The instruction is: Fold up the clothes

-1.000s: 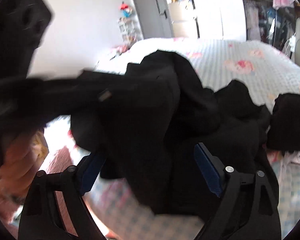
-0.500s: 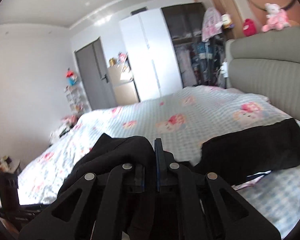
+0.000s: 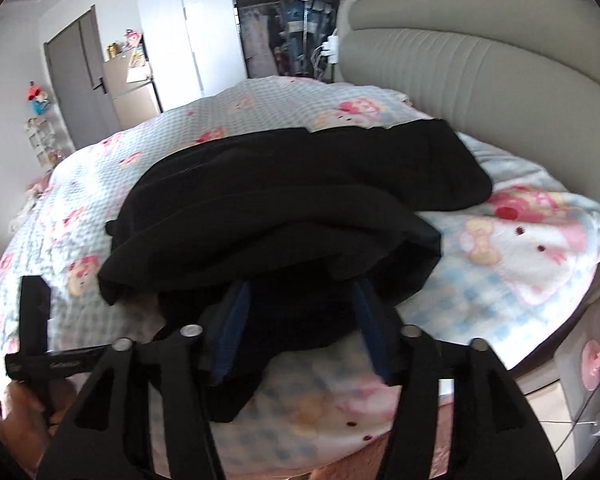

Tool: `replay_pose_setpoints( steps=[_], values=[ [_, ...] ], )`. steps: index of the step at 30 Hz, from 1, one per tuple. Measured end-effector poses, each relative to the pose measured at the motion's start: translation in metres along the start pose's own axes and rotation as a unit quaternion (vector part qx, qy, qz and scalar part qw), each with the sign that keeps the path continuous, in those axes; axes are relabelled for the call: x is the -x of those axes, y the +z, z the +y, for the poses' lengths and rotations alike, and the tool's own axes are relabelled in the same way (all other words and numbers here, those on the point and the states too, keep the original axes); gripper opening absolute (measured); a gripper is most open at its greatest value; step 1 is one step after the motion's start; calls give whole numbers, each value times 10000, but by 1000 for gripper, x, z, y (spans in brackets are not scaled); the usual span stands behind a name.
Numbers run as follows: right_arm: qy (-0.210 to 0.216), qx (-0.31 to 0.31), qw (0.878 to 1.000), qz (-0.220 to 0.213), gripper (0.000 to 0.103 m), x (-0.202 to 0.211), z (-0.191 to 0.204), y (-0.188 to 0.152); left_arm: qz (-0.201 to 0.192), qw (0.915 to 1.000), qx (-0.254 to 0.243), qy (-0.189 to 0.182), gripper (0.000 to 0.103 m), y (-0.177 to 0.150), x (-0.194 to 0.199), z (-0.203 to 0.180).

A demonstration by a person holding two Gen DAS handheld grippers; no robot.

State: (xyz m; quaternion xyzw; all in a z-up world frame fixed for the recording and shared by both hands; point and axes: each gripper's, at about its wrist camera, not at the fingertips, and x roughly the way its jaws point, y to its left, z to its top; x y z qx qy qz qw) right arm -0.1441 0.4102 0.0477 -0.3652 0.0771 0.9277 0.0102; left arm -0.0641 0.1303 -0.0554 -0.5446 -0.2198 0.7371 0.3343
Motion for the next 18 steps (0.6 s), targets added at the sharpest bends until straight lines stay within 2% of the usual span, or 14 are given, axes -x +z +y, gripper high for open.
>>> replay_pose_setpoints(
  steps=[1,2,5,6,7,8,9,10,12,14,16,18],
  values=[
    [177,14,9998,63,70,-5,4,-4,71,9998,167,-95,80,4,-10,0],
    [188,44,9997,128,71,-16,4,-7,114,9996,208,-156,82,8,-20,-2],
    [-332,-40,9989,340,73,-51,-5,-9,255,9994,222,-108,84,14,-46,-7],
    [-480,-252,9977,416,73,-59,-12,-8,251,9994,208,-89,76,12,-49,-9],
    [-483,-438,9969,443,75,-65,-18,-6,246,9995,195,-70,45,11,-52,-12],
    [-486,-624,9958,469,76,-70,-24,-4,242,9995,181,-51,33,10,-55,-15],
    [-489,-810,9943,495,77,-76,-29,-1,68,9999,137,23,20,10,-46,-18],
    [-497,-941,9930,514,77,-80,-33,1,-144,9998,86,108,13,11,-35,-21],
    [-548,-654,9952,474,77,-82,-19,7,-587,9978,-5,305,9,15,-6,-27],
    [-446,-372,9974,419,77,-78,1,13,-1097,9923,-96,569,8,23,36,-31],
    [-254,-233,9987,385,78,-73,20,19,-1704,9814,-238,856,7,32,90,-37],
    [11,-215,9992,330,78,-68,39,26,-2313,9647,-470,1164,7,38,152,-48]
  ],
)
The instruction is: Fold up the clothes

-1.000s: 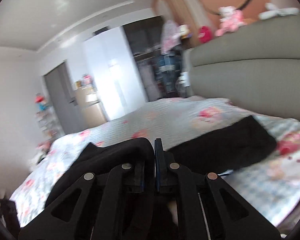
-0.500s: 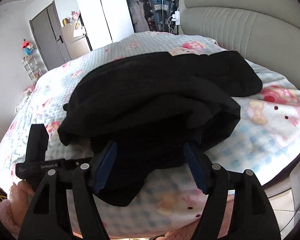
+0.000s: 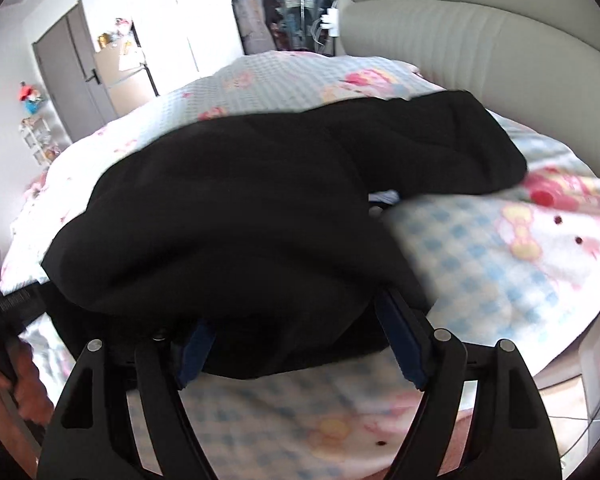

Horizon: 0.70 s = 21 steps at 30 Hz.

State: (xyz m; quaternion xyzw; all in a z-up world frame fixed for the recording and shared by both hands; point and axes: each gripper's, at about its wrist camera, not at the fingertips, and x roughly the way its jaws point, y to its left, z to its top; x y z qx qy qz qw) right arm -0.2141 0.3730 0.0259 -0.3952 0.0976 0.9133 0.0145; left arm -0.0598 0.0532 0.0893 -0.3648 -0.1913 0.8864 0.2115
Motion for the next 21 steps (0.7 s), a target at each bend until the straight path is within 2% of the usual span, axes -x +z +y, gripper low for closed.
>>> replay_pose_setpoints(
  steps=[2,3,5,6,8,9,10,12,14,15,16,17,18,20,21],
  values=[
    [450,-82,9989,-41,78,5,21,6,-552,9980,-254,171,7,26,57,2],
    [679,-141,9976,-69,78,8,31,9,-746,9957,-434,331,7,29,82,2],
    [935,-275,9951,-187,78,11,53,11,-1102,9882,-808,688,7,32,128,-1],
    [879,-291,9953,-281,80,10,63,11,-1186,9830,-1003,974,7,25,145,1],
    [301,-178,9984,-442,86,0,83,5,-975,9764,-1201,1505,8,4,159,15],
    [30,-94,9992,-384,86,-9,94,0,-712,9785,-1095,1596,8,-6,159,30],
    [-33,-56,9996,-278,85,-19,101,-6,-390,9819,-917,1613,10,-18,154,50],
    [321,143,9994,-58,84,-31,121,-15,291,9844,-465,1673,14,-40,141,89],
    [598,679,9958,108,84,-40,152,-26,550,9828,-158,1757,18,-59,134,112],
    [577,1054,9927,79,84,-43,168,-32,529,9840,2,1702,29,-64,134,120],
    [530,1444,9881,-5,84,-44,185,-37,479,9854,164,1624,47,-69,135,127],
    [505,1783,9826,-115,84,-46,200,-43,429,9865,327,1545,57,-73,136,134],
    [538,2097,9762,-147,84,-51,214,-49,388,9875,483,1452,74,-75,133,145],
    [566,2609,9635,189,80,-82,230,-57,402,9867,742,1386,78,-75,119,164],
    [447,2725,9605,340,69,-97,238,-58,475,9848,834,1447,79,-73,108,172]
  ],
)
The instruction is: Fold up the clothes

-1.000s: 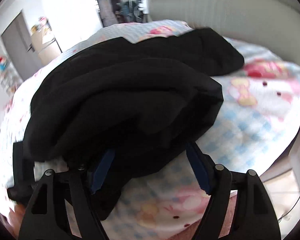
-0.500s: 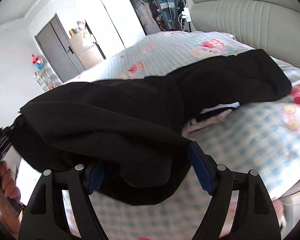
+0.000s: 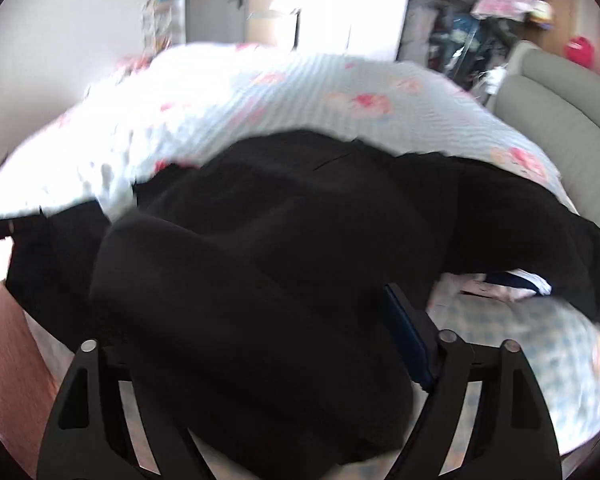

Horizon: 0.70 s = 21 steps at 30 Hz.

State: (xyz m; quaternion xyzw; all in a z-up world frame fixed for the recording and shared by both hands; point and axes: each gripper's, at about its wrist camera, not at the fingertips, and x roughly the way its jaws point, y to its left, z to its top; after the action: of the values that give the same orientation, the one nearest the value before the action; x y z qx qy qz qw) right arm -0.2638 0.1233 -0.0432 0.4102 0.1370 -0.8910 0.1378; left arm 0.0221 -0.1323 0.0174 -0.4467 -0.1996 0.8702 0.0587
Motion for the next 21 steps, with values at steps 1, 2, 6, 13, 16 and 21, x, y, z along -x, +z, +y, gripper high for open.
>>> replay_pose_setpoints(
  steps=[1,2,6,13,16,21],
  values=[
    [-129,23,9999,101,46,-11,2,4,125,9999,40,34,78,0,-10,0],
    [-150,-56,9998,107,40,-15,-1,9,261,9996,71,62,78,-2,-19,-1],
    [-157,-1289,9909,-366,30,1,-65,19,726,9964,-338,271,66,-23,-43,-14],
    [-956,-3403,9345,-412,54,35,-185,-34,1309,9896,-333,-492,76,-73,-42,-21],
    [-829,-3753,9231,140,67,23,-202,-73,1444,9857,359,-788,81,-85,-51,-3],
    [-128,-3379,9389,646,71,-1,-189,-104,1789,9534,1796,-1635,83,-103,-89,20]
  ],
)
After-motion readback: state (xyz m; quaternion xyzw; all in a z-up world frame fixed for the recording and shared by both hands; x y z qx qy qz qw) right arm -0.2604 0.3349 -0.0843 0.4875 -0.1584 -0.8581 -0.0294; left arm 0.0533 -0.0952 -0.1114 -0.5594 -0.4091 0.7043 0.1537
